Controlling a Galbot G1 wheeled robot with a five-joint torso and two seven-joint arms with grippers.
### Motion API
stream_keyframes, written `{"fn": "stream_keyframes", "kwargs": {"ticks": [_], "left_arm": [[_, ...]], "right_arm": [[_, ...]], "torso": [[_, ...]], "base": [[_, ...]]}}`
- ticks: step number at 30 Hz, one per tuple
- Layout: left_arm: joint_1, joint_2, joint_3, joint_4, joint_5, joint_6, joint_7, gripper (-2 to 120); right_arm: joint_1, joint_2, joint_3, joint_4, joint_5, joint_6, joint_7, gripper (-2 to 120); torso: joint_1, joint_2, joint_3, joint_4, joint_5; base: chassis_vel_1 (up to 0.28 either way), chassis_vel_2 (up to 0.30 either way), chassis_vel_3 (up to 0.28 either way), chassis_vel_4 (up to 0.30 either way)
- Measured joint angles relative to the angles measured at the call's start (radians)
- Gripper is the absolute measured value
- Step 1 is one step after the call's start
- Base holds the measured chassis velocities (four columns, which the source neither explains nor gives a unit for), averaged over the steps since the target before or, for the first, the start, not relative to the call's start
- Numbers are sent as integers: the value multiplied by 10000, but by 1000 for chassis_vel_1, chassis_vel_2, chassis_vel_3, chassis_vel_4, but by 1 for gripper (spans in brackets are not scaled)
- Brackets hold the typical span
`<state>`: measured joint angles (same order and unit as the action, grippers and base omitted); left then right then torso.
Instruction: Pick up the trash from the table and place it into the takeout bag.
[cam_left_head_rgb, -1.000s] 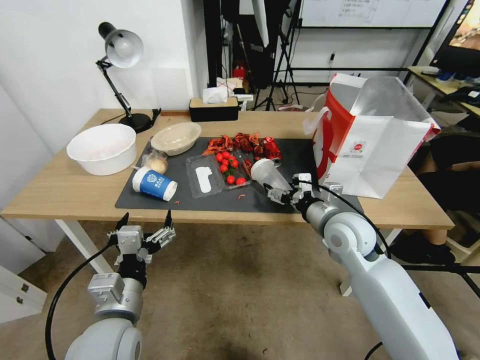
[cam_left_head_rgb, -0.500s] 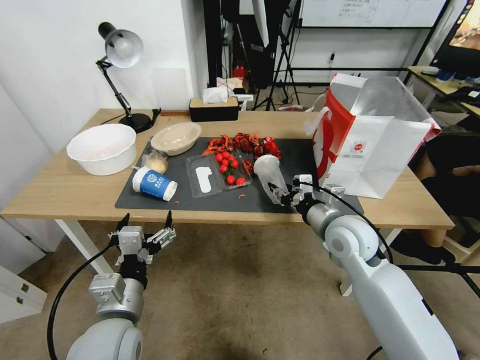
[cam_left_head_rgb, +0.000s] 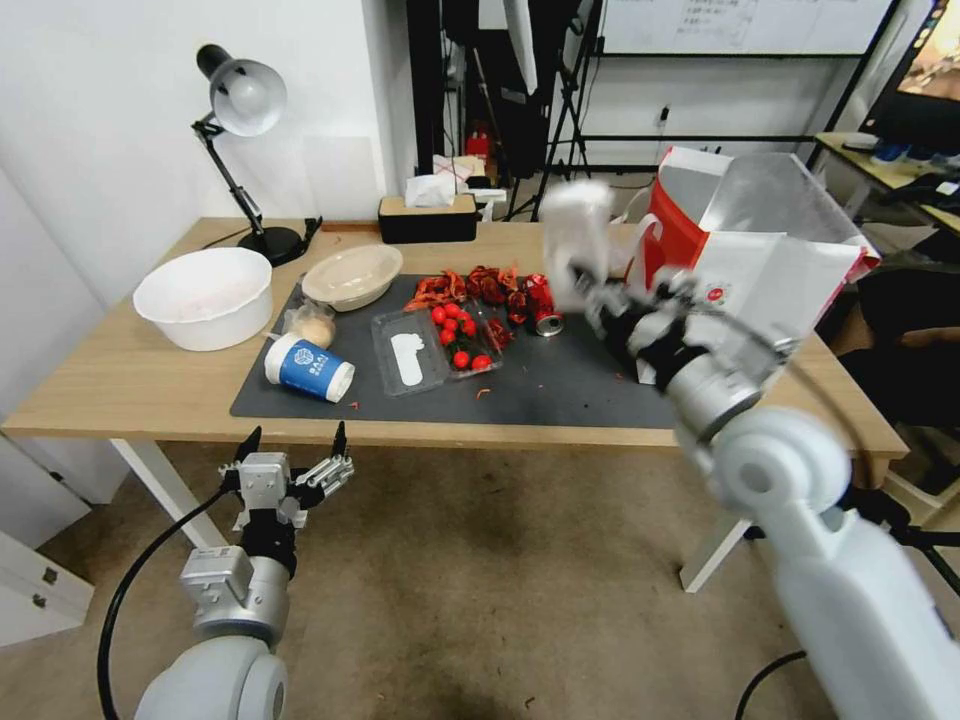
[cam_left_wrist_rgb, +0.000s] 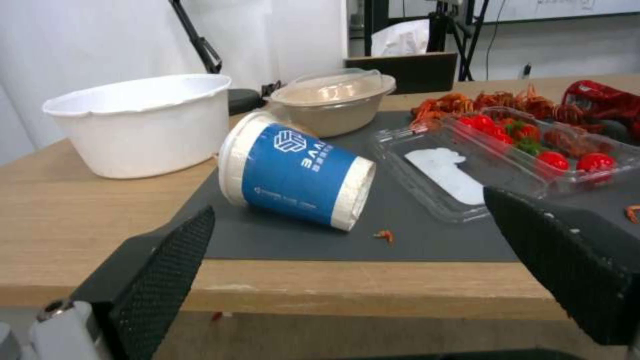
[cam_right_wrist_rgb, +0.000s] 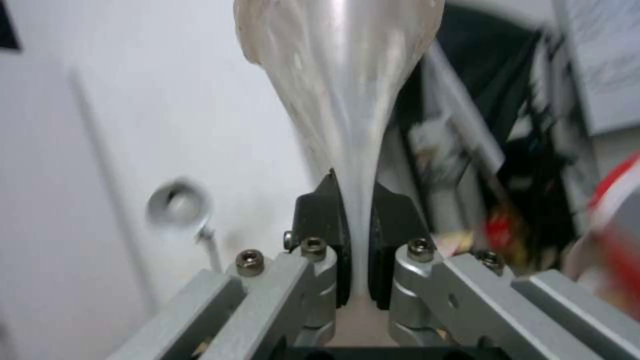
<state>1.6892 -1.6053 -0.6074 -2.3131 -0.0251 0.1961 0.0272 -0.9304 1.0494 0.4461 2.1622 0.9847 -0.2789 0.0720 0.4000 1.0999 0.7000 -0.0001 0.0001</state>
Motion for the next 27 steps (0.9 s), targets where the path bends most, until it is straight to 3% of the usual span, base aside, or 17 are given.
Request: {"fn": "stream_keyframes", "kwargs": {"ticks": [4,7,8,12,17,27], "left_arm": [[33,-1,20,-2,28,-19,18,100],[83,-4,48,-29,70,-87,33,100],[121,-4,52,-50,89,-179,40,100],[171,-5,45,-67,101,-269,42,100],[199,-6,25,-80,102,-325,42,100],[190,-6,19,-48,102,-387,46,100]], "right_arm": [[703,-364,363,-295,92,346,584,3],[1698,-759,541,-1239,79,406,2129,3],[2125,-847,529,-1825,-43,307,3084,3],[2492,-785,442,-2366,-216,-134,4221,3],[2566,-725,407,-2473,-267,-672,4713,8],[2483,-709,363,-2417,-406,-1493,5136,44]], "torso": [[0,0,0,1,2],[1,0,0,2,2],[1,0,0,1,1],[1,0,0,1,1],[1,0,0,1,0],[0,1,0,1,-1]], "base": [[0,0,0,0],[0,0,0,0],[0,0,0,0],[0,0,0,0],[0,0,0,0],[0,0,0,0]]}}
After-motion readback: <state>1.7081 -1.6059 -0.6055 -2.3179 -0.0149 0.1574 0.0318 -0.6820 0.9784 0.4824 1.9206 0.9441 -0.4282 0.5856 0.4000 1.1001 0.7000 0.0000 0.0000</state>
